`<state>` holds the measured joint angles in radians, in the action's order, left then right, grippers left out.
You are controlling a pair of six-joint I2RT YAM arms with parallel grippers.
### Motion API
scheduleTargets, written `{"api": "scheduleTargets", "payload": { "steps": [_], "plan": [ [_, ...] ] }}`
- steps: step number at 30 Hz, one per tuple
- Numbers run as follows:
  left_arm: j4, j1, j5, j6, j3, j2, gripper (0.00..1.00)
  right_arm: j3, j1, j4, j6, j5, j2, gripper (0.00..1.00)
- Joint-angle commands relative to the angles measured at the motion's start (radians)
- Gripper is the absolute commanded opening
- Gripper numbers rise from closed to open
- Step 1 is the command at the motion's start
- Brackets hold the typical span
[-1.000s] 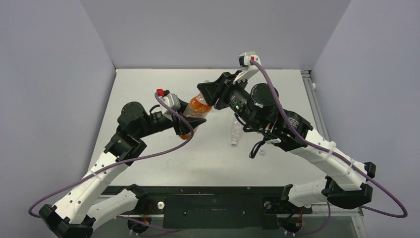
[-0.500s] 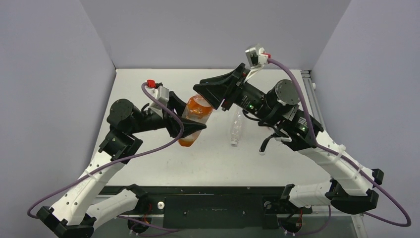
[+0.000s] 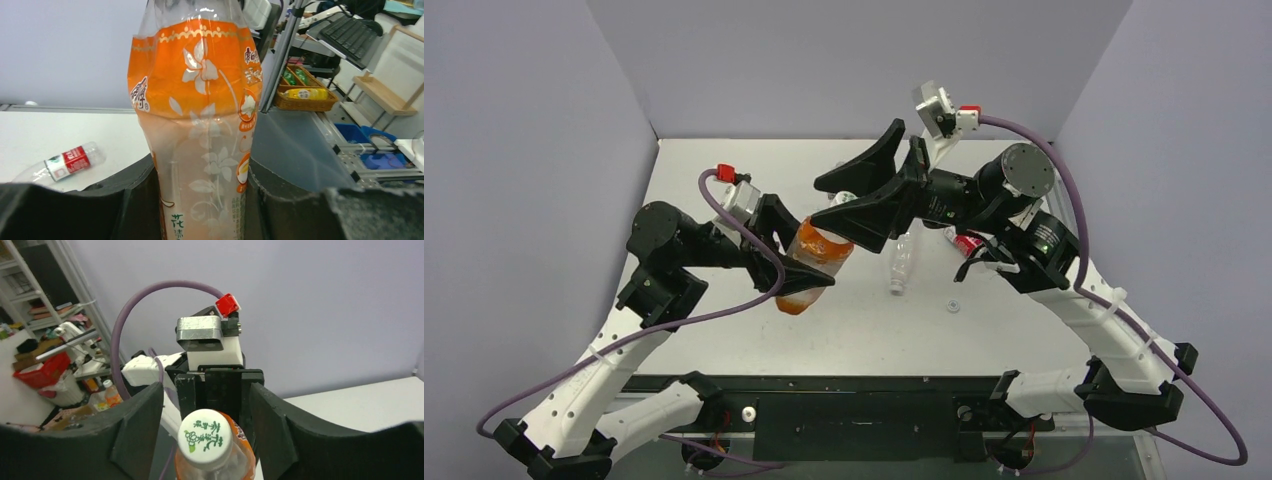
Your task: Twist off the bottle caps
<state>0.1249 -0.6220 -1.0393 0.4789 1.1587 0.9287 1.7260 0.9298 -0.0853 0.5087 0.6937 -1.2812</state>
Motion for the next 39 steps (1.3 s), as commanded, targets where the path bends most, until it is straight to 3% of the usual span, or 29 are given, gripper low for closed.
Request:
{"api": "scheduleTargets", "payload": {
  "steps": [1,2,4,9,13,19,24,26,32,39],
  "plan": [
    [-0.009,0.002,0.096,-0.134,0.006,-0.005,0.00,0.085,0.014,-0.187,-0.147,-0.373,0.046,0.70],
    [-0.043,0.001,0.170,-0.208,-0.001,-0.007,0.01,0.091,0.034,-0.229,-0.173,-0.544,0.050,0.72],
    [-0.073,0.001,0.281,-0.297,-0.019,-0.015,0.03,0.109,0.068,-0.282,-0.188,-0.728,0.047,0.76],
    [-0.077,0.001,0.502,-0.459,-0.070,-0.030,0.07,0.271,0.161,-0.468,-0.183,-0.945,-0.064,0.80],
    [-0.082,0.001,0.560,-0.494,-0.078,-0.027,0.07,0.310,0.198,-0.500,-0.175,-0.950,-0.117,0.80],
    [-0.075,0.001,0.577,-0.498,-0.085,-0.032,0.07,0.317,0.204,-0.510,-0.164,-0.999,-0.134,0.72],
    [-0.073,0.001,0.575,-0.492,-0.088,-0.037,0.07,0.291,0.201,-0.486,-0.154,-1.012,-0.123,0.53],
    [-0.074,0.001,0.573,-0.489,-0.091,-0.038,0.07,0.267,0.199,-0.446,-0.149,-1.003,-0.109,0.50],
    [-0.073,0.001,0.553,-0.485,-0.094,-0.039,0.07,0.250,0.177,-0.417,-0.133,-0.965,-0.104,0.54],
    [-0.074,0.001,0.534,-0.485,-0.095,-0.042,0.07,0.249,0.135,-0.387,-0.089,-0.890,-0.128,0.47]
  ]
}}
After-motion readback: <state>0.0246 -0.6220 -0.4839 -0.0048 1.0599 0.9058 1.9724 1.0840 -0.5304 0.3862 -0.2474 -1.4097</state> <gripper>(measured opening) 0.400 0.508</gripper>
